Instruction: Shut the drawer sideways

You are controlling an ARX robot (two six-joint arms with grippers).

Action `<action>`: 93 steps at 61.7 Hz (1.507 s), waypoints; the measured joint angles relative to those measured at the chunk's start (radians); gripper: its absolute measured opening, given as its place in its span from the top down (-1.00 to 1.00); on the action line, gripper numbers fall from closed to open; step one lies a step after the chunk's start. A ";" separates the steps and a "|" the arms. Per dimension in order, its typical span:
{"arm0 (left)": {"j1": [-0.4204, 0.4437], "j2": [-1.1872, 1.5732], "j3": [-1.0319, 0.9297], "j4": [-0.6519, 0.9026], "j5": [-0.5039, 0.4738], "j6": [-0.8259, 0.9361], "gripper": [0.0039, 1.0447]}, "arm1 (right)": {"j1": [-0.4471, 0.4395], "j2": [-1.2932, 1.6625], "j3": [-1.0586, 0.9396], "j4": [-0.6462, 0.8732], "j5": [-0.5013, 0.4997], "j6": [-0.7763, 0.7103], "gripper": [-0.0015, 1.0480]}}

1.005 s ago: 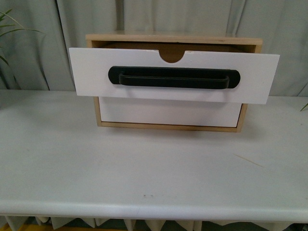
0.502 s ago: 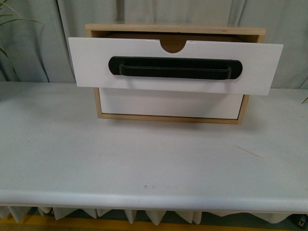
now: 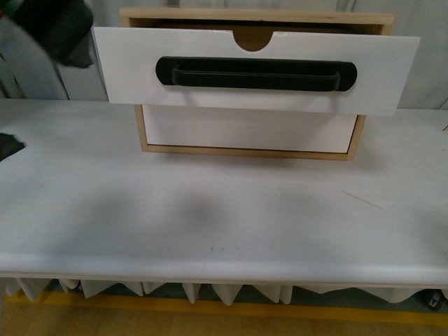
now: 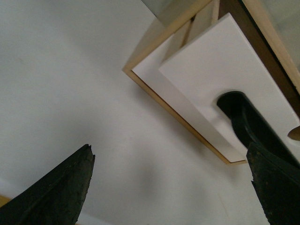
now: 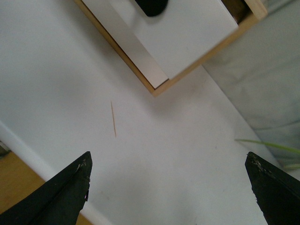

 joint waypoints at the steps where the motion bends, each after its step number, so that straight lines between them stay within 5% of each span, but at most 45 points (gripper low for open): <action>1: 0.000 0.011 0.003 0.001 0.001 -0.005 -0.89 | 0.008 0.015 0.008 0.006 0.002 -0.009 -0.83; 33: -0.024 0.272 0.222 0.037 0.063 -0.135 -0.89 | 0.094 0.258 0.142 0.099 0.027 -0.109 -0.83; 93: 0.025 0.535 0.494 0.013 0.122 -0.164 -0.89 | 0.097 0.583 0.405 0.151 0.010 -0.112 -0.83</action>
